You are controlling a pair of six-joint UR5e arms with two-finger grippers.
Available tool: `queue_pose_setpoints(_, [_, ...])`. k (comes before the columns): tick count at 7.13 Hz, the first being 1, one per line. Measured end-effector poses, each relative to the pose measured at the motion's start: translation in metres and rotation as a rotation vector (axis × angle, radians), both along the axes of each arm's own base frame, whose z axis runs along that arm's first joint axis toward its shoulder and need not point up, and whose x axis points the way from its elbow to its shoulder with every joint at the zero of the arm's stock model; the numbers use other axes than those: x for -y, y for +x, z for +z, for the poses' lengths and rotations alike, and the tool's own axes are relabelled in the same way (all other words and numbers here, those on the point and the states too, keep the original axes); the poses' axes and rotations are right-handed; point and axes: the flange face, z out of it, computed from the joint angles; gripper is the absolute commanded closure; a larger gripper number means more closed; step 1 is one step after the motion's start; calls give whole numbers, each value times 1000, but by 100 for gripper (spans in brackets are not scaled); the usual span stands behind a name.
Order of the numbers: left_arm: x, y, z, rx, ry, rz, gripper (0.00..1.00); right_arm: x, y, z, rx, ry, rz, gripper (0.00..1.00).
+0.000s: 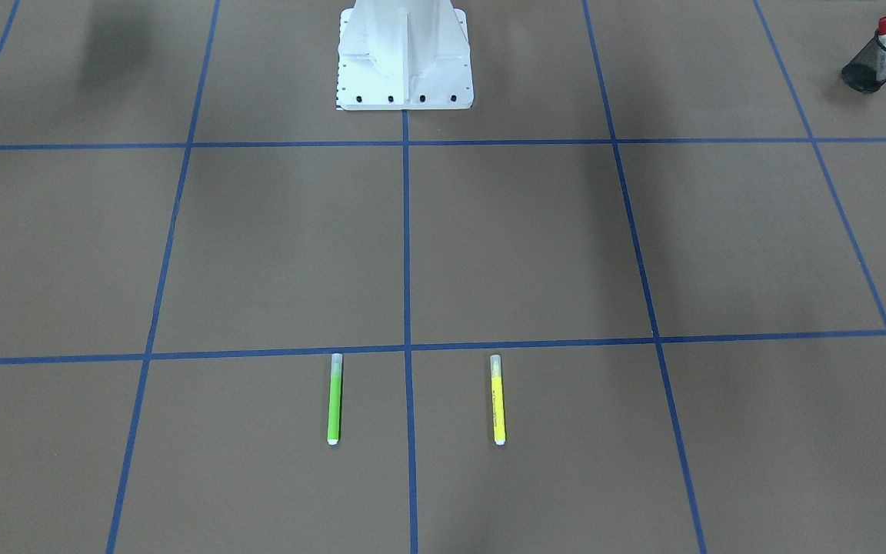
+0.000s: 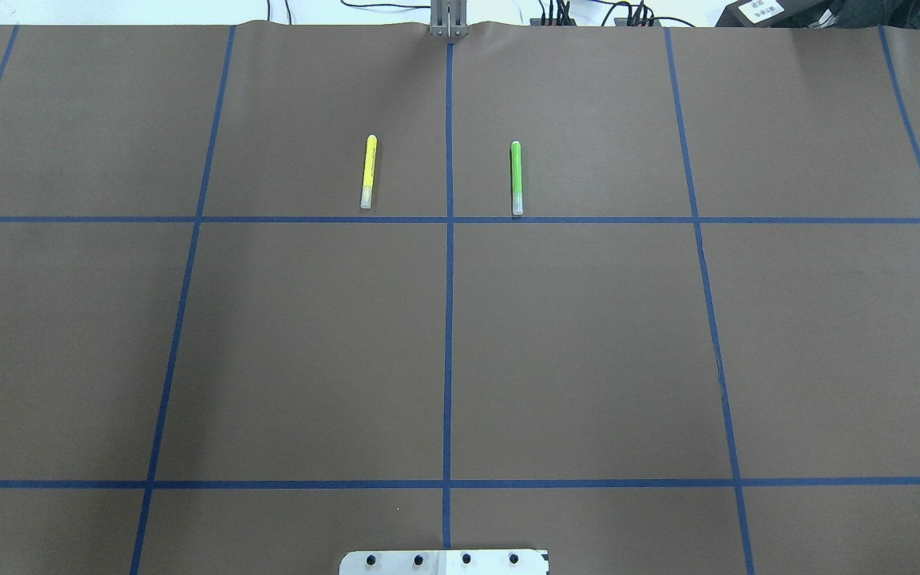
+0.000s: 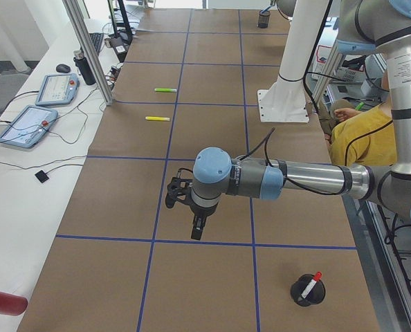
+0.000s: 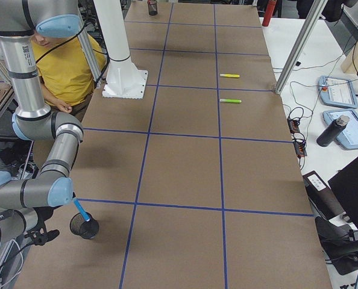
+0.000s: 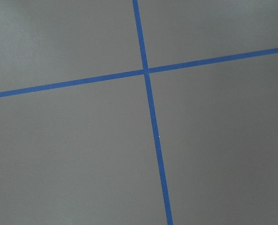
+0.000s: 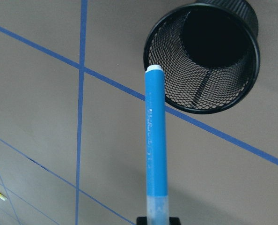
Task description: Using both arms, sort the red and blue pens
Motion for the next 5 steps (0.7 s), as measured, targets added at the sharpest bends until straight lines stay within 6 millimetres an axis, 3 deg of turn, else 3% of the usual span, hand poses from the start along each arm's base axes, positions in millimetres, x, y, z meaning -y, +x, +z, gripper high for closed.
queue_pose_setpoints(1, [-1,0,0,0,5,-1,0,0,-1,5,0,0,1,89])
queue_pose_setpoints(2, [-2,0,1,0,11,-1,0,-1,-2,15,-13,4,2,3])
queue_pose_setpoints(5, [-4,0,1,1,27,-1,0,3,8,26,-65,22,3,0])
